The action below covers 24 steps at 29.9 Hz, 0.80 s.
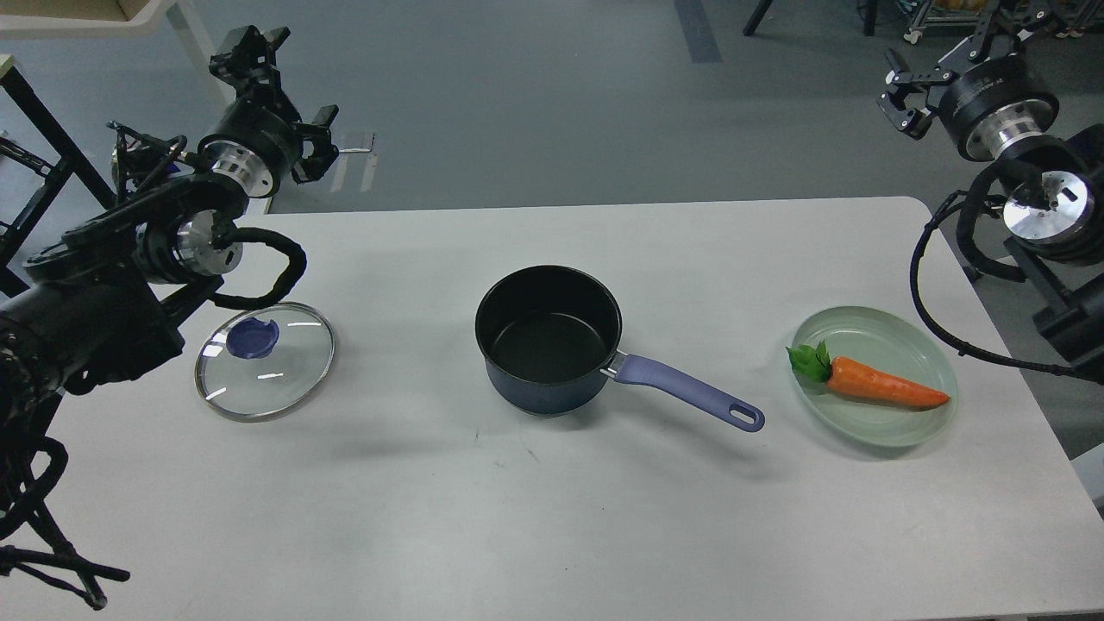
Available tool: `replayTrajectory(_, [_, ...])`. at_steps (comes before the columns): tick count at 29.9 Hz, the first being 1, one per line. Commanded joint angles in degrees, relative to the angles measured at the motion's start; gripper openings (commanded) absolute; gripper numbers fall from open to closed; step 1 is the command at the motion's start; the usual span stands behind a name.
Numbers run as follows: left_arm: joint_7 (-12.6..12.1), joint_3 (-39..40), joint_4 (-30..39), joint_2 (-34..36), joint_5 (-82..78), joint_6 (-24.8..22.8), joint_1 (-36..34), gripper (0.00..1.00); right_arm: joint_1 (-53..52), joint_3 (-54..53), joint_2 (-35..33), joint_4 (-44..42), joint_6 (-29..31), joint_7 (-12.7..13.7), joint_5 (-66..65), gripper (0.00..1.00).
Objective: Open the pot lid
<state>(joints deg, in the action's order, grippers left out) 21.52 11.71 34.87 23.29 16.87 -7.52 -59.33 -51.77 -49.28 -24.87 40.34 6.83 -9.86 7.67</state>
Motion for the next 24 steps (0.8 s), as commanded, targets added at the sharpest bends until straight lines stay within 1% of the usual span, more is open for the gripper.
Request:
replayTrajectory(1, [0.02,2.87,0.03,0.09,0.09,-0.21,0.88,0.99,0.97,-3.27,1.49,0.26,0.11,0.28,1.64,0.99])
replayTrajectory(6, [-0.16,6.3,0.12,0.17,0.09,-0.74,1.23,0.99,1.05,-3.81,2.02,0.26,0.02,0.72,4.46,0.99])
replayTrajectory(19, [-0.07,7.1,0.12,0.26,0.09,-0.92,1.23,0.99,1.76,-1.52,2.19,0.35,-0.15,0.64,4.2,1.0])
replayTrajectory(24, [0.63,7.1,0.2,0.35,0.09,-0.92,1.23,0.99,1.76,-1.43,2.19,0.44,-0.24,0.55,4.11,1.0])
